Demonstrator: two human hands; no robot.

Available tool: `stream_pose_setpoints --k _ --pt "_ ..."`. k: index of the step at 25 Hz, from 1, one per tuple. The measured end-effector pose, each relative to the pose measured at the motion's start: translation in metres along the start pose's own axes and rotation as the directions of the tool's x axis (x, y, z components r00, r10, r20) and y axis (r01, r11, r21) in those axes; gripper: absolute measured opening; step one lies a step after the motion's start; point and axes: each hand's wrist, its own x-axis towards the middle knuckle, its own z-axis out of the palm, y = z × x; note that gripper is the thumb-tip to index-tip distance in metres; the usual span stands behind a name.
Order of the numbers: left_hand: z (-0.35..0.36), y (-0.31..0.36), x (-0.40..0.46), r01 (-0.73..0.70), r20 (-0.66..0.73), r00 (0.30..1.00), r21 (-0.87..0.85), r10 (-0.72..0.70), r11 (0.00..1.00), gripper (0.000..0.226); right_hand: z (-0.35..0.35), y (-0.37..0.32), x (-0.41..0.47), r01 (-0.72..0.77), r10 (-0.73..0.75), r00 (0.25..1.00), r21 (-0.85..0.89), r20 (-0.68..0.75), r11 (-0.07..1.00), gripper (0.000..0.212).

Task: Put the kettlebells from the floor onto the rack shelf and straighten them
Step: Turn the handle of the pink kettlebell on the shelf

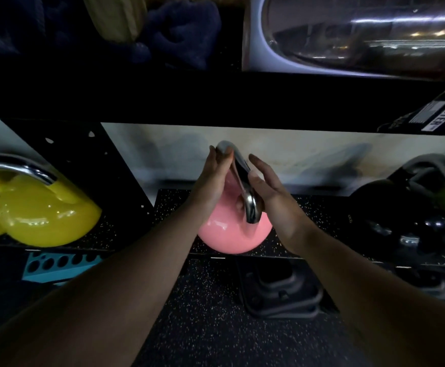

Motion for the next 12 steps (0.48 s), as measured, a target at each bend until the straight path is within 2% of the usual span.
stream_pose_setpoints --k 4,9,12 --pt "0.007 -0.002 0.002 0.019 -0.051 0.999 -0.023 -0.020 1.000 0.090 0.012 0.013 -0.001 0.043 -0.045 0.998 -0.039 -0.042 0.998 0.045" --pt "0.001 0.006 0.016 0.057 0.003 0.998 0.017 -0.057 0.998 0.076 0.043 0.017 0.002 0.031 -0.018 0.995 0.129 -0.100 0.991 0.047" --pt "-0.003 0.010 0.021 0.075 0.036 0.997 -0.036 -0.073 0.997 0.065 0.053 0.019 0.004 0.007 0.011 0.994 0.156 -0.112 0.988 0.046"
